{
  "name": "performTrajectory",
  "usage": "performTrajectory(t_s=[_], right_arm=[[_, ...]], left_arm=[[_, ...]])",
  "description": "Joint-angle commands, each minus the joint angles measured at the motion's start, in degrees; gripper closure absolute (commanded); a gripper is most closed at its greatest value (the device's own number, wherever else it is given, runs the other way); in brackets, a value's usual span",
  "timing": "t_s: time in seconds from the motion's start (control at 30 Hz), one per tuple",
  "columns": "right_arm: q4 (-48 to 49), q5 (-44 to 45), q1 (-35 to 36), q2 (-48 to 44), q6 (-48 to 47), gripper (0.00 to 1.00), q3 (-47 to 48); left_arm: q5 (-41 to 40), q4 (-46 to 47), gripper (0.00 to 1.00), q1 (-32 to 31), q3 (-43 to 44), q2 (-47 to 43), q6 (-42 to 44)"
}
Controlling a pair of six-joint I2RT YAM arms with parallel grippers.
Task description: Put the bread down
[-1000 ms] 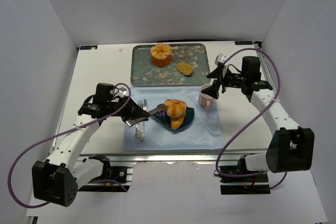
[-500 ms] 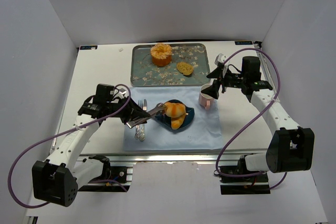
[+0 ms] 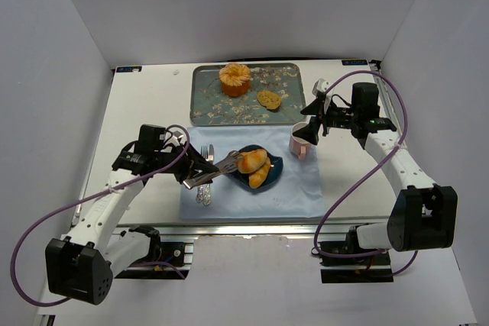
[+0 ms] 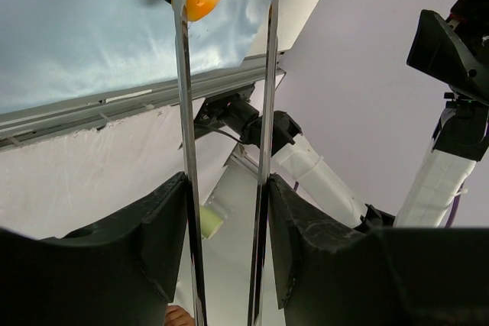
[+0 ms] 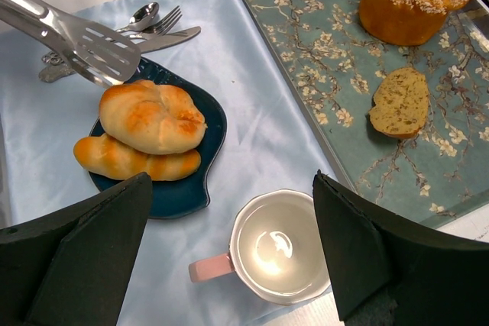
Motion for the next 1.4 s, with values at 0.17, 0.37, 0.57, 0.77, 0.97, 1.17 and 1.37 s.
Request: performTrajectory(t_s=[0.17,0.37,0.57,0.77,0.97,1.17,1.37], right_arm=[[0.0,-1.5,-0.4,-1.0,-0.7,0.11,-0.4],[0.0,-1.6,-0.4,-1.4,-0.9,0.11,-0.5],[0.2,-1.9,-0.4,-1.2,-0.7,0.11,-0.4],[-0.1,-1.9,-0.4,-1.4,-1.0,0.11,-0.4],[-3.1,-2.8,-0.3,-1.2,-3.6,0.11,0.7],[-7.7,-4.6,-0.3,1.1,-6.5,0.1,4.5],[-11.4,-4.2,0.2,3.7,-8.9,0.11,8.3]], left_arm=[[-1.2,-0.8,0.47,-0.1,1.5,-2.2,-0.1],[-1.2,-6.7,0.51,1.0,5.3,-1.8,5.3],[-0.5,-11.2,0.61,2.6,7.9,-1.9,8.3],[0.5,-9.4,0.8,3.6,12.5,-0.7,8.5],[-11.9,-3.7,0.92,4.4,20.6,4.7,19.0],[-32.7,11.3,0.93,5.0,13.0,10.5,39.3],[-42.4,25.9,0.91,10.8,9.6,21.5,54.3]])
